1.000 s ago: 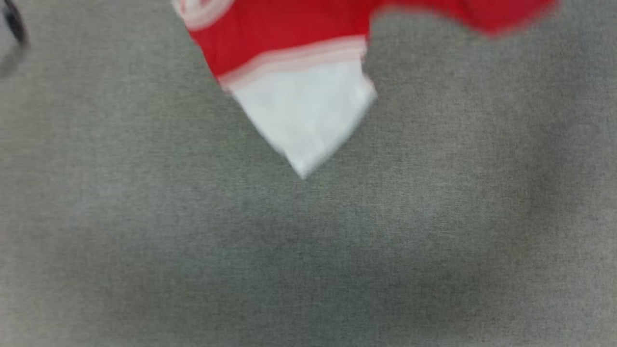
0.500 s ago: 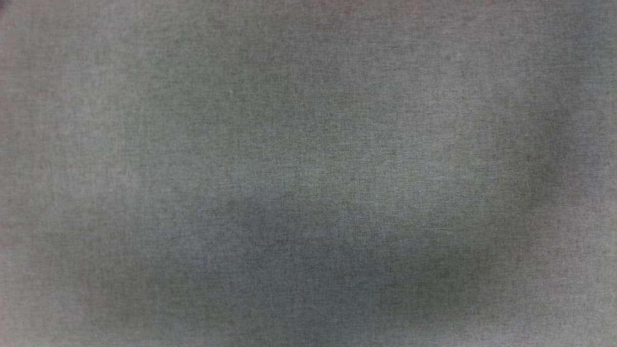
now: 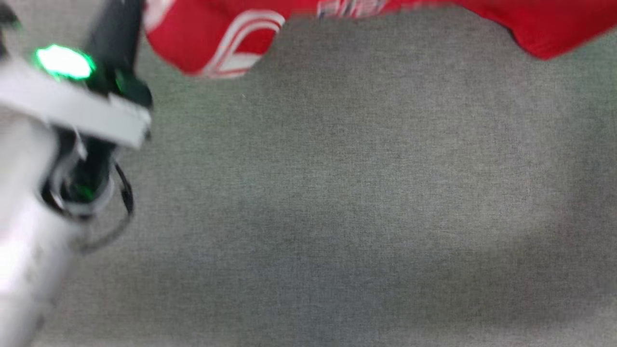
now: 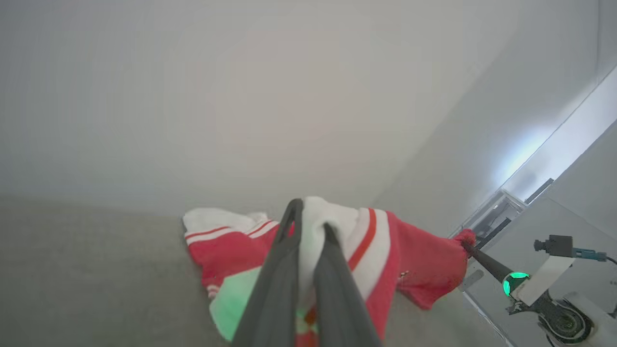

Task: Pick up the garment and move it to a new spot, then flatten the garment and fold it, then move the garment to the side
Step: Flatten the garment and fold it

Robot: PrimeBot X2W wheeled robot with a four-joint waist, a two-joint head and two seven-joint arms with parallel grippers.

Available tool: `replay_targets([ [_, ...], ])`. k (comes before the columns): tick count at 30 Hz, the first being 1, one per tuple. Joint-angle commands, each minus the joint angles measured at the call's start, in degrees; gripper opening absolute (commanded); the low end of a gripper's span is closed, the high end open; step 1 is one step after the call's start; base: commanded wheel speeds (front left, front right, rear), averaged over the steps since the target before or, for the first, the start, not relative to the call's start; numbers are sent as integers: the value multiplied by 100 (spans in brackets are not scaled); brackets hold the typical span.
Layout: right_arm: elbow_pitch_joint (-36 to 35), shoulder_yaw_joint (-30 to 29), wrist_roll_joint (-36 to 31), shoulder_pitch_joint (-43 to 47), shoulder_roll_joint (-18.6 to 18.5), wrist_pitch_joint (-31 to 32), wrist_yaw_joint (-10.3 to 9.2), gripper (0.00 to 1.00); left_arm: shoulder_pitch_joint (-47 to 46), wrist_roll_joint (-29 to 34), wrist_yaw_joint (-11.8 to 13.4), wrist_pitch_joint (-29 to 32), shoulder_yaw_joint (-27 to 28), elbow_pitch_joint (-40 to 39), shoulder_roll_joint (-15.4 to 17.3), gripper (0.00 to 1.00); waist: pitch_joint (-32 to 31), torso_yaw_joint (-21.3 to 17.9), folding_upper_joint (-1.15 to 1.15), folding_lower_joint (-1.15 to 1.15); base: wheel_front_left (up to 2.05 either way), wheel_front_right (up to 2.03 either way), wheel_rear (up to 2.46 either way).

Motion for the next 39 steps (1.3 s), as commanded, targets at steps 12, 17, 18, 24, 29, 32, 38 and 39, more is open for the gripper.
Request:
replay_targets([
  [12, -2554, -456, 458, 3406, 317, 909, -11, 0, 3109, 946, 16, -22, 823, -1272, -169, 0, -539, 74, 0, 0, 0, 0, 0],
  [17, -3210, -722, 455, 4270, 531, 1181, -11, 0, 3863, 1188, 16, -22, 945, -1654, -121, 0, -707, 71, 0, 0, 0, 0, 0],
  [18, -3345, -779, 461, 4422, 562, 1219, -11, 0, 3998, 1238, 17, -22, 993, -1726, -115, 0, -731, 77, 0, 0, 0, 0, 0],
  [24, -4018, -1124, 539, 5236, 819, 1384, -12, 0, 4697, 1644, 17, -22, 1180, -2072, -60, 0, -849, 126, 0, 0, 0, 0, 0],
  [29, -4582, -1350, 605, 5892, 1014, 1500, -12, 0, 5170, 1854, 17, -22, 1344, -2392, -66, 0, -901, 149, 0, 0, 0, 0, 0],
  [32, -4878, -1436, 621, 6172, 1085, 1578, -12, 0, 5384, 1921, 17, -22, 1443, -2545, -60, 0, -904, 140, 0, 0, 0, 0, 0],
  [38, -5074, -1340, 569, 6033, 1143, 1717, -11, 0, 5212, 1971, 17, -22, 1370, -2553, -60, 0, -864, 93, 0, 0, 0, 0, 0],
  [39, -5046, -1300, 549, 5935, 1131, 1739, -11, 0, 5126, 1940, 17, -21, 1325, -2534, -51, 0, -849, 85, 0, 0, 0, 0, 0],
])
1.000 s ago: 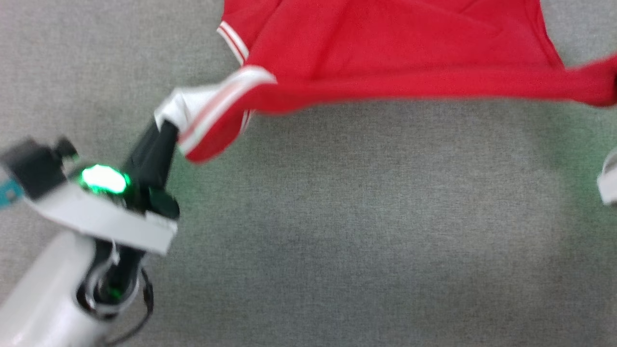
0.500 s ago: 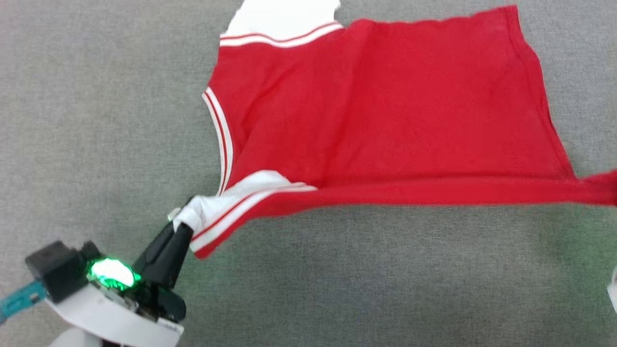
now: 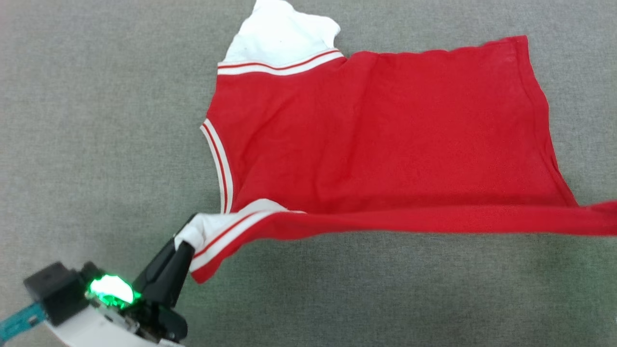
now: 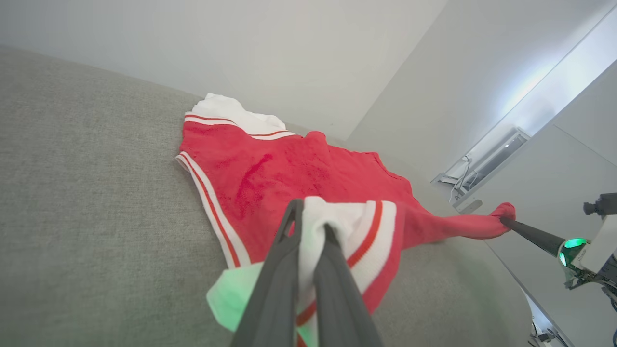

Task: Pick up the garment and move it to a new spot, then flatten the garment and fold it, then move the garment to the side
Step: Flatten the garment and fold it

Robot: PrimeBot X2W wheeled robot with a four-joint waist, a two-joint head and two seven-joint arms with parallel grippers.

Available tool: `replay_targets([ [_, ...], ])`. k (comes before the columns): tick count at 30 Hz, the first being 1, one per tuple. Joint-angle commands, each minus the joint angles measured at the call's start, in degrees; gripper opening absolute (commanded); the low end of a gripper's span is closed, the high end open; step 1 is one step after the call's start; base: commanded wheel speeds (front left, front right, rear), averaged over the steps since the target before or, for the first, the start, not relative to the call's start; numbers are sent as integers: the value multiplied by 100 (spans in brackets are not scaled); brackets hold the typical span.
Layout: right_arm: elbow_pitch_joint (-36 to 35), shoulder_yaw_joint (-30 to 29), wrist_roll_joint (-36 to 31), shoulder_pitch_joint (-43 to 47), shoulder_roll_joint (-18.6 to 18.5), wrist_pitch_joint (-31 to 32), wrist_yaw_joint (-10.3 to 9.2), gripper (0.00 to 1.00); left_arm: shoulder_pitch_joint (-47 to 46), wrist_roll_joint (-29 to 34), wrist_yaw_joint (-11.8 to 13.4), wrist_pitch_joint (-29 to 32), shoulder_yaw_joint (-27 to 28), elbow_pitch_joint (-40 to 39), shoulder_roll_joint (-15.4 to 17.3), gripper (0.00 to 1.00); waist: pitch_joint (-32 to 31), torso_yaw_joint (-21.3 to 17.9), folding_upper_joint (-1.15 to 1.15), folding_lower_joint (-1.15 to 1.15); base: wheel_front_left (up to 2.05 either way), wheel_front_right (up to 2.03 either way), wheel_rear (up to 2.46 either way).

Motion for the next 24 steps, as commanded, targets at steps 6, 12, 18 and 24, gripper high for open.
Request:
replay_targets([
  [6, 372, 118, -142, -705, -81, 83, -9, 0, -689, -70, 16, -10, -275, 247, 92, 0, 117, 6, 0, 0, 0, 0, 0],
  [12, 992, 202, -221, -1414, -137, 163, -9, 0, -1655, -217, 16, -10, -781, 906, 61, 0, 262, 95, 0, 0, 0, 0, 0],
  [18, 1547, 301, -342, -1952, -184, 129, -8, 0, -2412, -273, 16, -9, -1204, 1771, -58, 0, 460, 109, 0, 0, 0, 0, 0],
  [24, 2081, 470, -490, -2235, -202, -35, -8, 0, -2896, -33, 16, -9, -1457, 2658, -241, 0, 632, 126, 0, 0, 0, 0, 0],
])
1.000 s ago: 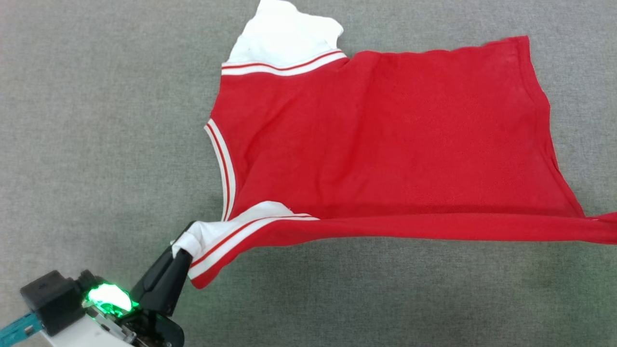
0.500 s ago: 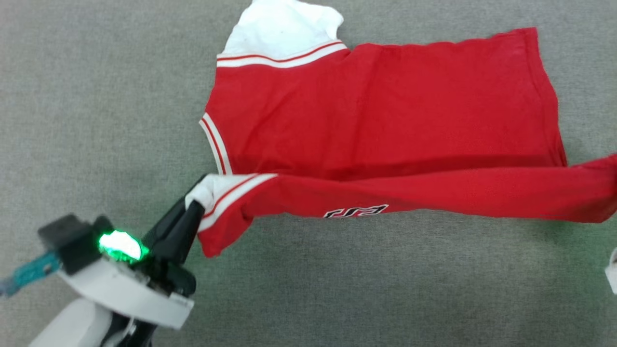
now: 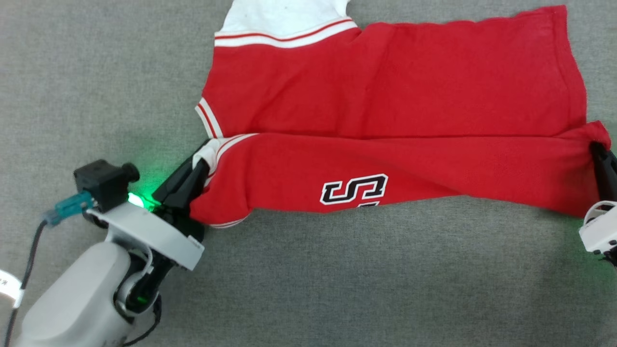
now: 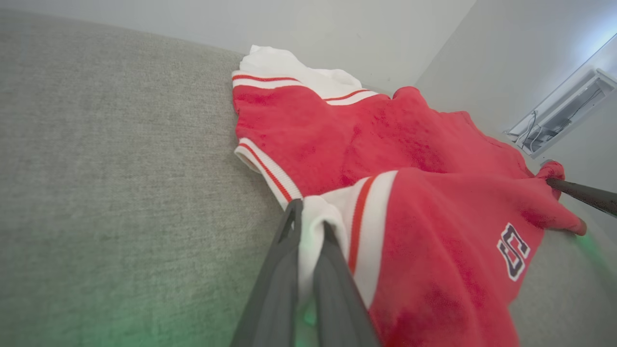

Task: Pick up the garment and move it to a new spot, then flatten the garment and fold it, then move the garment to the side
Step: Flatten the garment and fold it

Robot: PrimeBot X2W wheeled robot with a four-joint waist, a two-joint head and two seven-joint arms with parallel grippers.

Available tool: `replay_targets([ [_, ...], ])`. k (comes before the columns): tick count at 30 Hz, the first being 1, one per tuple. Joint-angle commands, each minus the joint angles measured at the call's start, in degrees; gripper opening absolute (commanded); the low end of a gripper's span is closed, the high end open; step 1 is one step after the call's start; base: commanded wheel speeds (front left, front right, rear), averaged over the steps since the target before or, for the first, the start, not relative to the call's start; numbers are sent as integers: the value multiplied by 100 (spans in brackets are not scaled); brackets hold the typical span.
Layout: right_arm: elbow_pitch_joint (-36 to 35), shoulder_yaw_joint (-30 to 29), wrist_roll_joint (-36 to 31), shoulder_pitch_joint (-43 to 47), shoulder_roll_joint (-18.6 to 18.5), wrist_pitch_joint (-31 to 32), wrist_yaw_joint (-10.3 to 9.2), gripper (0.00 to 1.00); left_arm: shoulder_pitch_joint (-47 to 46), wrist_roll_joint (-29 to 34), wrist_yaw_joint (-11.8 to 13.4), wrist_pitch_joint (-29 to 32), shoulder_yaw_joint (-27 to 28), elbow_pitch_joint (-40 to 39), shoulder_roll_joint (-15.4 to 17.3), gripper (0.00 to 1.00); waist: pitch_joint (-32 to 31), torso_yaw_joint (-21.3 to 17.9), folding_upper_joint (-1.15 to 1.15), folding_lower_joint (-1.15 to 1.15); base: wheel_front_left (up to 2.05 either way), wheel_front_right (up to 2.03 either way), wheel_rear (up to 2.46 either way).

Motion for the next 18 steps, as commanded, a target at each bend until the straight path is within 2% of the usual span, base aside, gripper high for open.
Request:
replay_targets([
  [1, 49, 1, -59, -76, -17, -51, -7, 0, -75, 42, 15, 4, -10, 58, -17, 0, 53, 10, 0, 0, 0, 0, 0],
  [12, 755, 178, -213, -278, -64, -410, -8, 0, -388, 323, 15, 11, -264, 591, -113, 0, 134, 32, 0, 0, 0, 0, 0],
  [14, 811, 215, -225, -298, -93, -470, -8, 0, -421, 317, 15, 7, -295, 567, -70, 38, 87, 29, 0, 0, 0, 0, 0],
  [16, 821, 267, -240, -285, -133, -551, -7, 0, -448, 331, 15, 6, -362, 521, 9, 100, 13, 28, 0, 0, 0, 0, 0],
  [17, 816, 291, -240, -269, -149, -591, -7, 11, -466, 298, 15, 5, -409, 493, 61, 100, -33, 28, 0, 0, 0, 0, 0],
  [18, 812, 316, -256, -254, -165, -634, -7, 36, -498, 268, 15, 5, -443, 473, 130, 100, -86, 27, 0, 0, 0, 0, 0],
])
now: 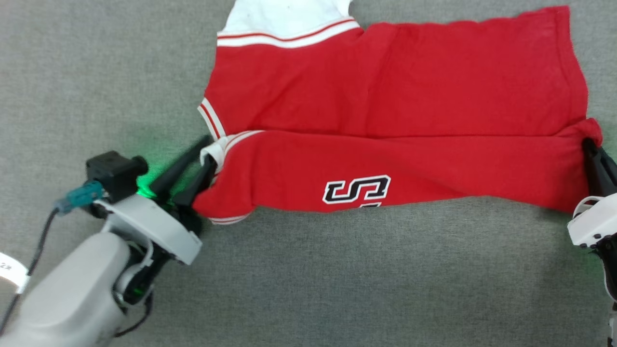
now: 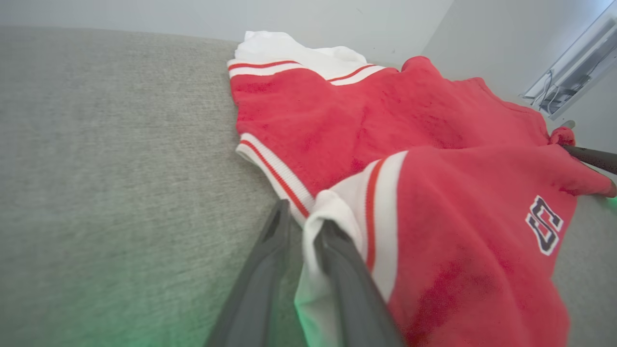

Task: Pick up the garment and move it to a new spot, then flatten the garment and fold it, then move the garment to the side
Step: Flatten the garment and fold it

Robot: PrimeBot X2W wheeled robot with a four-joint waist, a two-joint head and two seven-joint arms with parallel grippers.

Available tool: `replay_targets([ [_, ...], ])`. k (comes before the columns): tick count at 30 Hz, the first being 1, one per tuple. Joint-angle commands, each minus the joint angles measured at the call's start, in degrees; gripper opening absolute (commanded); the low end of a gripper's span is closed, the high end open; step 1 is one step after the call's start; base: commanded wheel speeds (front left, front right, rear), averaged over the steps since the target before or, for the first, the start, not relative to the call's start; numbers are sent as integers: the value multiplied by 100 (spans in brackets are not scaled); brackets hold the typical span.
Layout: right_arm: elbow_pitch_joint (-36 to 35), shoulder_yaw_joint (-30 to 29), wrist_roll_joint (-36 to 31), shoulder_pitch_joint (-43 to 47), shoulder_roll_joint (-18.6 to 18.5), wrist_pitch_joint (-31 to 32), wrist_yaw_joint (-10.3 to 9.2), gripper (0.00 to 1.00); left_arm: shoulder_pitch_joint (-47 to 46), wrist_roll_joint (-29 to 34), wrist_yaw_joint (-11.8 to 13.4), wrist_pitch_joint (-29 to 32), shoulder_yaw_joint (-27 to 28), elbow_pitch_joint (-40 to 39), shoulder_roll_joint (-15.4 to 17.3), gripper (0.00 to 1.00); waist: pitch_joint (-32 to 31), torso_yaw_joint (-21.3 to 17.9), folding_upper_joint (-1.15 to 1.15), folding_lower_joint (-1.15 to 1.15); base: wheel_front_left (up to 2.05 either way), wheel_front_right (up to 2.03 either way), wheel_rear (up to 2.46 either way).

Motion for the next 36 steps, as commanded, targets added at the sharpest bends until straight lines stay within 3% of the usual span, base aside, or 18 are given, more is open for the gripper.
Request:
replay_targets([
  [1, 26, 48, -33, 41, -8, -38, -7, 49, -89, -55, 15, 5, -30, -19, 93, 100, -131, -3, 0, 0, 0, 0, 0],
  [2, 21, 59, -35, 63, -20, -75, -7, 71, -112, -118, 15, 5, -92, -69, 165, 100, -190, -5, 0, 0, 0, 0, 0],
  [3, 18, 52, -36, 91, -31, -109, -7, 100, -139, -172, 15, 8, -159, -109, 263, 100, -254, -6, 0, 0, 0, 0, 0],
  [11, -52, 6, 91, 193, -80, -230, -7, 100, -609, -538, 15, 823, -573, -510, 1259, 100, -746, 3, 0, 0, 0, 0, 0],
  [16, -237, -44, 151, 284, -109, -224, -7, 100, -942, -890, 14, 1942, -762, -840, 1722, 100, -966, 26, 0, 0, 0, 0, 0],
  [18, -324, -53, 182, 292, -109, -196, -7, 100, -1074, -1121, 137, 2578, -807, -970, 1832, 100, -1025, 33, 0, 0, 0, 0, 0],
  [27, -483, 9, 193, 361, 22, -190, -7, 100, -1313, -2297, 476, 5031, -1269, -1861, 1868, 100, -1009, -79, 0, 0, 0, 0, 0],
  [31, -462, 75, 208, 310, 93, -245, -7, 100, -1349, -2537, 559, 5472, -1385, -1804, 1788, 100, -886, -220, 0, 0, 0, 0, 0],
  [36, -423, 87, 217, 239, 146, -331, -7, 100, -1299, -2745, 540, 5503, -1389, -1443, 1568, 100, -736, -395, 0, 0, 0, 0, 0],
])
